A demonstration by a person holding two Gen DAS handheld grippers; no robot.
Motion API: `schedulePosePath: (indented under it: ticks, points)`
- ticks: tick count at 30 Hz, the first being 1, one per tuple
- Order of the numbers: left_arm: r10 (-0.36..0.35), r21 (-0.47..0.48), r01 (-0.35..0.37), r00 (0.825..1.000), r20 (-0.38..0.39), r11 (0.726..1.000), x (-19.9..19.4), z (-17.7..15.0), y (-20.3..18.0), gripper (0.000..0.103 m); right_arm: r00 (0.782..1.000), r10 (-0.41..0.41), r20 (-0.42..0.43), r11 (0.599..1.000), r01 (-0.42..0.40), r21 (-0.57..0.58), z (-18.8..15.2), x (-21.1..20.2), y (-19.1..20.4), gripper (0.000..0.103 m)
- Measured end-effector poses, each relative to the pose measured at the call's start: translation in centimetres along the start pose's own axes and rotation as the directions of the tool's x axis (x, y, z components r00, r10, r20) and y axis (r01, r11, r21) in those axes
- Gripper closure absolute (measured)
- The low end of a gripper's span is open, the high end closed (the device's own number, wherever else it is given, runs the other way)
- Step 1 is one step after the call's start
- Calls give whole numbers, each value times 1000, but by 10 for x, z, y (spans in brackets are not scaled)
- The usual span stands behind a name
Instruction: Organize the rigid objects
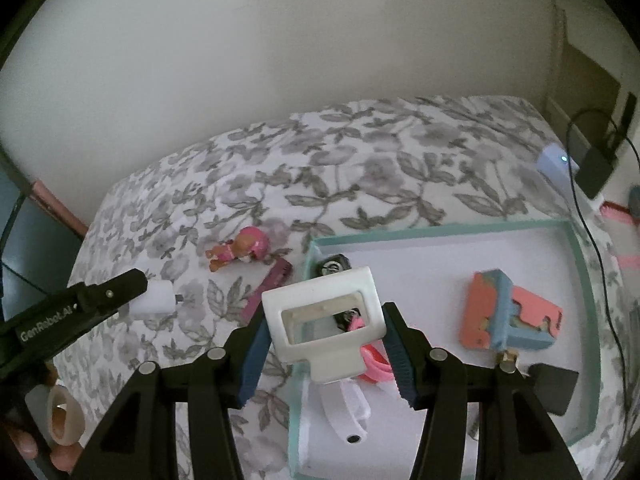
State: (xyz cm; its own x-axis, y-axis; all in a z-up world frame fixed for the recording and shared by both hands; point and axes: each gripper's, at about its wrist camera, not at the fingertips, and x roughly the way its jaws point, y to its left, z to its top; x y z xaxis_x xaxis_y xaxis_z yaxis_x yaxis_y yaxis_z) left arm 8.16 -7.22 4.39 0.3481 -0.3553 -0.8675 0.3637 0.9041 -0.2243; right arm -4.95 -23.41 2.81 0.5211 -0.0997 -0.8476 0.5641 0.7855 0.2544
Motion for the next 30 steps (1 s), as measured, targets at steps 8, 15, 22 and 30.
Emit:
schedulePosePath:
  ticks: [8, 15, 22, 30]
  points:
    - [-15, 48, 16, 1000, -17, 999, 3, -11, -30, 58, 999, -46, 12, 998, 45, 44, 1, -10, -33, 46]
    - [-25, 128, 30, 999, -44, 991, 11, -25, -61, 58, 996, -87, -16, 987, 88, 134, 1, -7, -73, 46]
    - [-44, 195, 59, 995, -84, 979, 20, -41, -92, 58, 991, -124, -48, 969, 131, 210, -2, -3, -106, 46]
    - [-58, 268, 94, 988, -140, 959, 33, -64, -127, 58, 982, -176, -76, 943, 190, 274, -6, -2, -140, 46]
